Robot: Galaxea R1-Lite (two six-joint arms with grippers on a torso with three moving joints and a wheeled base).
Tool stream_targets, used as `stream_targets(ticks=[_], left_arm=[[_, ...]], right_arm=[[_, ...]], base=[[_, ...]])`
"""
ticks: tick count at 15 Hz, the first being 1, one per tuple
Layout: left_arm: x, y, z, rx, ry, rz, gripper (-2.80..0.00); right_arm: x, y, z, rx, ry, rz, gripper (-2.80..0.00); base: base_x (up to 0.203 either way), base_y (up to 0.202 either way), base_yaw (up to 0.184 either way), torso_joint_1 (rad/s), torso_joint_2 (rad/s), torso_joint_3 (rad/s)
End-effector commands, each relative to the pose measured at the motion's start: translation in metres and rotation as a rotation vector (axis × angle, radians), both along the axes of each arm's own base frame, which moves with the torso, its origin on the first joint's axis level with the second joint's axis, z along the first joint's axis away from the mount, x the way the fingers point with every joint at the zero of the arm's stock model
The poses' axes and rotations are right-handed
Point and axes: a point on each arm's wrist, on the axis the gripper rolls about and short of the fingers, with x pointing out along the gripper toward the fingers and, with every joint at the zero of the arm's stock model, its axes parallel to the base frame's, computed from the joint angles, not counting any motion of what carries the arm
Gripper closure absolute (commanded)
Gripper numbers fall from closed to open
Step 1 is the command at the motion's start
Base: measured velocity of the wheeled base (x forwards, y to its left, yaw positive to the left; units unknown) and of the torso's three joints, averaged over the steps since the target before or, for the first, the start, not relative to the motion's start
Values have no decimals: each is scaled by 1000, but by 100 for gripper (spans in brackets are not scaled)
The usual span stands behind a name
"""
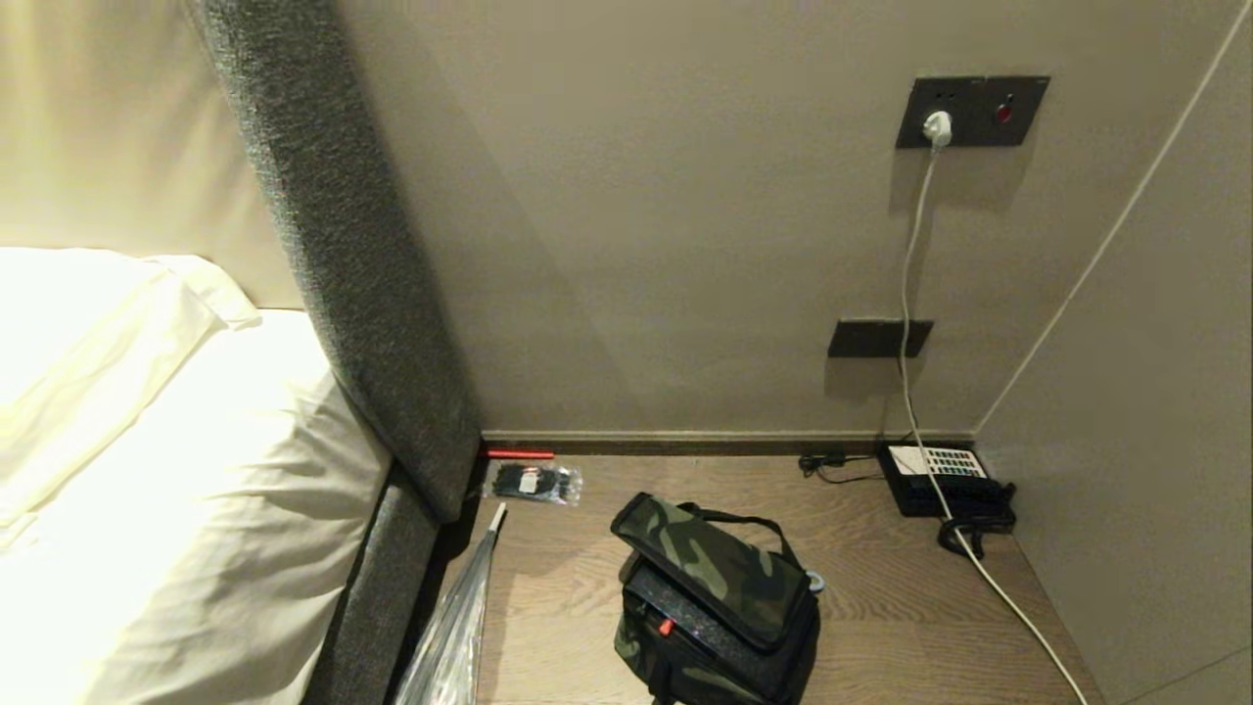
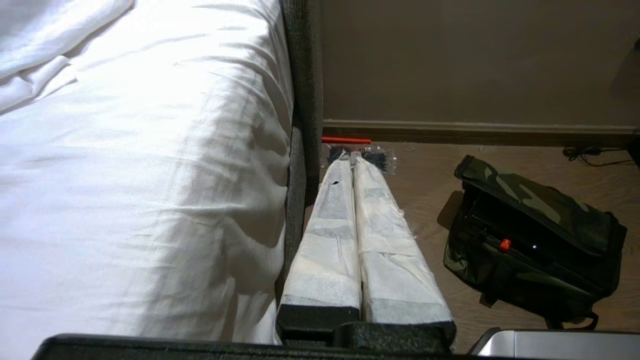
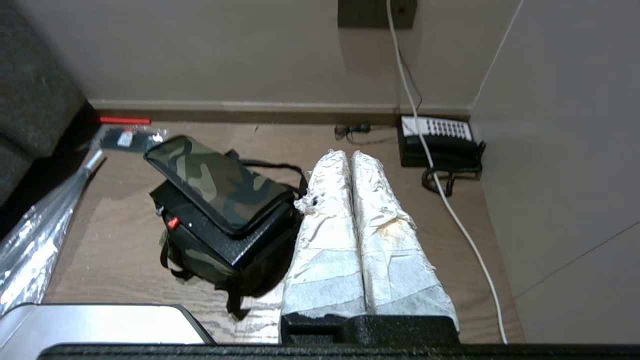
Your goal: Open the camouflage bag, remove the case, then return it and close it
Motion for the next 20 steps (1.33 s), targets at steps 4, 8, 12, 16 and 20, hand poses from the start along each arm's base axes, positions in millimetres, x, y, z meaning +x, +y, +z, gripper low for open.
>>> stream_targets(ticks=[4,8,12,16,20], left_arm=[[0,0,0,-2,-2,0,0],[0,0,0,-2,-2,0,0],[0,0,0,-26,-6,9,0],[0,0,0,-28,-6,8,0],[0,0,0,-28,-7,10,0]], right_arm=[[0,0,0,0,3,0,0],[0,0,0,-1,3,-1,0],[0,0,0,0,3,0,0],[0,0,0,-1,4,1,0],[0,0,0,0,3,0,0]], base=[[0,0,0,2,2,200],[0,0,0,2,5,201],[0,0,0,4,3,202],[0,0,0,2,2,151],[0,0,0,2,1,17]])
